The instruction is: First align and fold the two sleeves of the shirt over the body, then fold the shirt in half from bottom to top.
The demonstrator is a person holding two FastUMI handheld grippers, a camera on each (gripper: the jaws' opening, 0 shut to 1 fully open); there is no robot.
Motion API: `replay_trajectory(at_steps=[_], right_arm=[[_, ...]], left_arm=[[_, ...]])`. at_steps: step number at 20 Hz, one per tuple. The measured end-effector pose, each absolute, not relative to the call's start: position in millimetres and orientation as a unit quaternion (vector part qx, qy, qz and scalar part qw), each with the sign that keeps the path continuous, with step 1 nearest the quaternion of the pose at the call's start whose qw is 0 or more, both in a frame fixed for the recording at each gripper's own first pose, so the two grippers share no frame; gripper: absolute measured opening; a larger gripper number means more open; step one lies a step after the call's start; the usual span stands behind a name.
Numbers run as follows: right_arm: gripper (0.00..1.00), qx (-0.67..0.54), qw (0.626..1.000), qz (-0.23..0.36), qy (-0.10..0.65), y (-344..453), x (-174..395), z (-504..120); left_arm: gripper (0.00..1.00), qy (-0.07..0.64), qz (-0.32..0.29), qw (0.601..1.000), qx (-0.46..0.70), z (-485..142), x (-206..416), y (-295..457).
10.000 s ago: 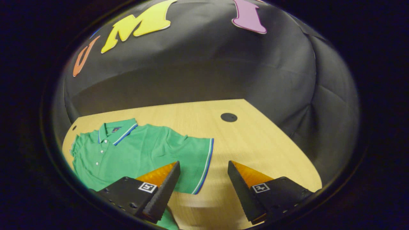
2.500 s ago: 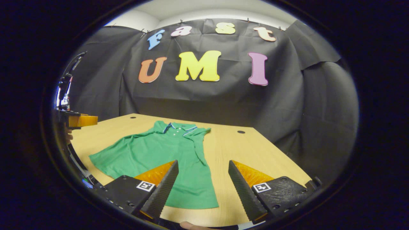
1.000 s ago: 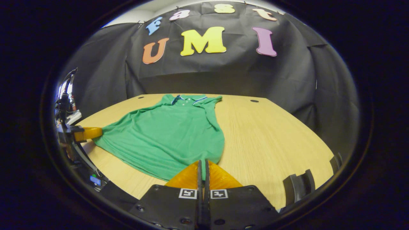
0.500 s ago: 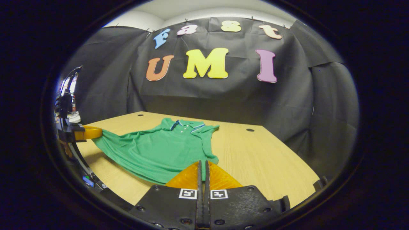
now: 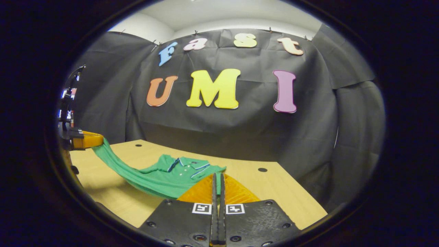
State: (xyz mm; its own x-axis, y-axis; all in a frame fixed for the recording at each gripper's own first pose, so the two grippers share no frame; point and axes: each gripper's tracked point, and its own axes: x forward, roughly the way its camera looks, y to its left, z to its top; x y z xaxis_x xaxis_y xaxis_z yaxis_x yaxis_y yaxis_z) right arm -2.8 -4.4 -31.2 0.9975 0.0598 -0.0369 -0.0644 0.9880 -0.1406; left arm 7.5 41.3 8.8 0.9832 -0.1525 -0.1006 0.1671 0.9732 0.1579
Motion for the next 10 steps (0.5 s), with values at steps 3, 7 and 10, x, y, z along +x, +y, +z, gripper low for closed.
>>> replay_trajectory(at_steps=[3, 7, 10], right_arm=[[0.01, -0.077, 0.997, 0.025, 0.008, -5, 40, -10], [0.01, -0.086, 0.996, 0.017, 0.016, -3, 98, -4], [0.0, -0.092, 0.995, 0.016, 0.024, 5, 145, 0]], left_arm=[[0.06, 0.039, -0.087, 0.992, 0.083, 25, 45, 29], [0.06, 0.039, -0.088, 0.992, 0.084, 34, 102, 17], [0.06, 0.032, -0.086, 0.992, 0.09, 38, 148, 15]])
